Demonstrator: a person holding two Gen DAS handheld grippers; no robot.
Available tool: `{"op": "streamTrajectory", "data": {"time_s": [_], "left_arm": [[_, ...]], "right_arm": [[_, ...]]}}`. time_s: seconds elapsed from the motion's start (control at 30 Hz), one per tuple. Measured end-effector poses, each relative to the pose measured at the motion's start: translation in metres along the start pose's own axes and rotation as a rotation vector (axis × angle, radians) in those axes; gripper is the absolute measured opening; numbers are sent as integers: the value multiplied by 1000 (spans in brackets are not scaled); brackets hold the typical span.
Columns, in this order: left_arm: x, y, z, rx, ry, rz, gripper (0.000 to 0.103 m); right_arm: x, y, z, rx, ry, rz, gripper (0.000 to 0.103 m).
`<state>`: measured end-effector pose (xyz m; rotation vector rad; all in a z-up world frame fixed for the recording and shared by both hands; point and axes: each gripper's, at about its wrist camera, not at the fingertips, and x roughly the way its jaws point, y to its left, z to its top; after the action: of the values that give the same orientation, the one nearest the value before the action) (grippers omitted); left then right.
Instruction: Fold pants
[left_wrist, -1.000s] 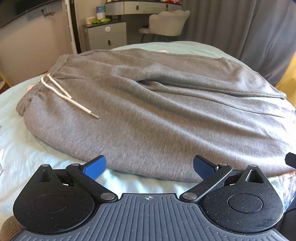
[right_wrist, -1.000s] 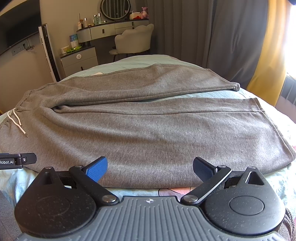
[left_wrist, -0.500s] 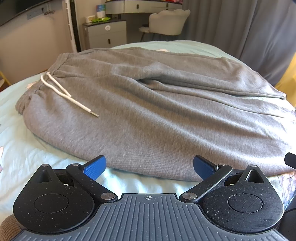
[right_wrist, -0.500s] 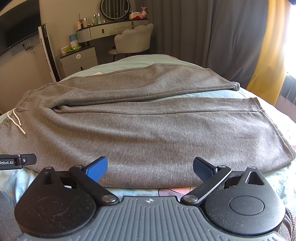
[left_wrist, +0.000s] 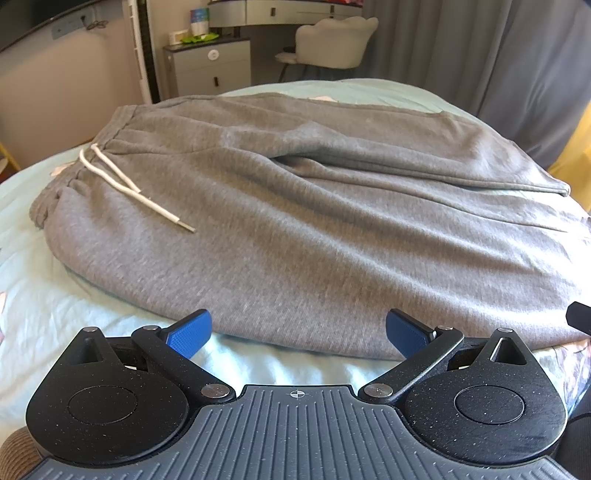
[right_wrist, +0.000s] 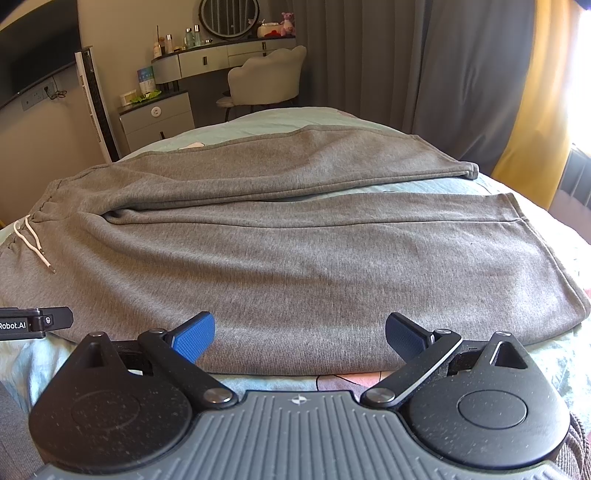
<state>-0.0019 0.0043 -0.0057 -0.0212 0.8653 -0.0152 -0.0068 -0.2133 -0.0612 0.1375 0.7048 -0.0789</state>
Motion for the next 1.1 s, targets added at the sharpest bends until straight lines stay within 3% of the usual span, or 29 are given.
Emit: {"op": "streamTrajectory", "data": {"time_s": [0.7, 1.1], "left_arm": [[-9, -7, 2, 28, -19, 0, 103], [1, -13, 5, 57, 32, -7, 103]], "right_arm": [[5, 5, 1, -10, 34, 19, 99], [22, -7, 4, 58, 104, 52, 99]]}}
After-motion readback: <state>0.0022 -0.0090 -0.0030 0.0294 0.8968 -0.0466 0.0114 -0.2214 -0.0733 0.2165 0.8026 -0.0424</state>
